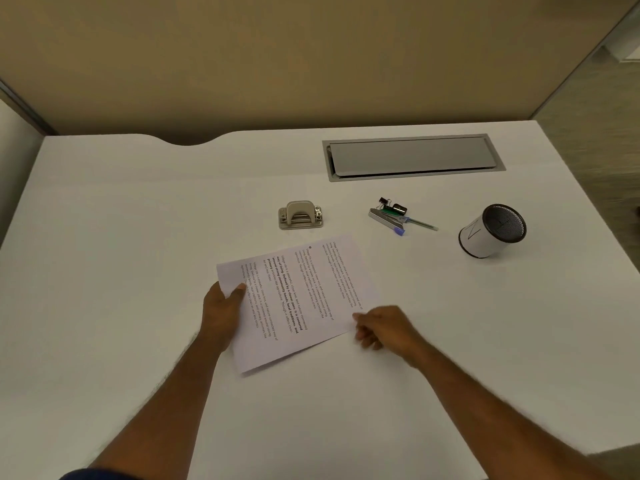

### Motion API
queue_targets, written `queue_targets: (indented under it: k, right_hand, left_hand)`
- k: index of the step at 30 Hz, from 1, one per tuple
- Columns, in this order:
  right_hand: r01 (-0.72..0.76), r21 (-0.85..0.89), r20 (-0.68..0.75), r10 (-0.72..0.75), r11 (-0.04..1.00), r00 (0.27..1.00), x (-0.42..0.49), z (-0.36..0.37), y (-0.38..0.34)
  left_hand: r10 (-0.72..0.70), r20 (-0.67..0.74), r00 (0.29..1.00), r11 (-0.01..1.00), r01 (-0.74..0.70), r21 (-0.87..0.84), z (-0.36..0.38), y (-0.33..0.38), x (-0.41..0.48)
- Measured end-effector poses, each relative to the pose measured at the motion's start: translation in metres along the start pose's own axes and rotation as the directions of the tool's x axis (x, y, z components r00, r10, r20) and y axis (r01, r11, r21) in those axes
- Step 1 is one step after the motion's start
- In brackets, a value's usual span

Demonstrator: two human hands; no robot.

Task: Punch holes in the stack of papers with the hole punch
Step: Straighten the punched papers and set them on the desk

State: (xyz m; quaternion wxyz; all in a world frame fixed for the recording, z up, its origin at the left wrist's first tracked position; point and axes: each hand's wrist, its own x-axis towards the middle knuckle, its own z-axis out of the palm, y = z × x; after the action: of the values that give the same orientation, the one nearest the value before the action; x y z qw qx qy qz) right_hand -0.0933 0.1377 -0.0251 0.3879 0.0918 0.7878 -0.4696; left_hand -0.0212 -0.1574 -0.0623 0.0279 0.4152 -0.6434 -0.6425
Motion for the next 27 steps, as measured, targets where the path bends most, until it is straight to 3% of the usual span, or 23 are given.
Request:
queue_targets:
  k: [2, 6, 10, 13, 18, 21, 27]
  right_hand:
    - [-0.087, 0.037, 0.122, 0.082, 0.995, 0.989, -0.016, 0.016, 0.011]
    - [-0.207, 0.180, 0.233, 0.163, 0.962, 0.959, -0.032, 0.036, 0.025]
    - [-0.340, 0.396, 0.322, 0.218, 0.853, 0.921, -0.035, 0.049, 0.028]
    - [-0.361, 0.581, 0.280, 0.237, 0.730, 0.930, -0.032, 0.060, 0.025]
    - [-0.252, 0.818, 0.158, 0.218, 0.518, 0.963, -0.023, 0.069, 0.014]
    - [-0.195, 0.830, 0.094, 0.215, 0.523, 0.972, -0.018, 0.073, 0.011]
    - [-0.057, 0.738, -0.083, 0.174, 0.672, 0.981, -0.010, 0.065, 0.011]
  left_hand:
    - [-0.029, -0.009, 1.000, 0.999, 0.029, -0.034, 0.001, -0.003, -0.003]
    - [-0.070, -0.022, 0.997, 0.994, 0.067, -0.086, 0.004, -0.007, -0.010]
    - [-0.090, -0.044, 0.995, 0.989, 0.085, -0.122, 0.010, -0.007, -0.018]
    - [-0.108, -0.070, 0.992, 0.985, 0.097, -0.144, 0.015, -0.008, -0.025]
    - [-0.132, -0.103, 0.986, 0.978, 0.112, -0.178, 0.026, -0.011, -0.038]
    - [-0.134, -0.110, 0.985, 0.976, 0.112, -0.188, 0.033, -0.015, -0.047]
    - [-0.107, -0.052, 0.993, 0.982, 0.097, -0.162, 0.034, -0.020, -0.056]
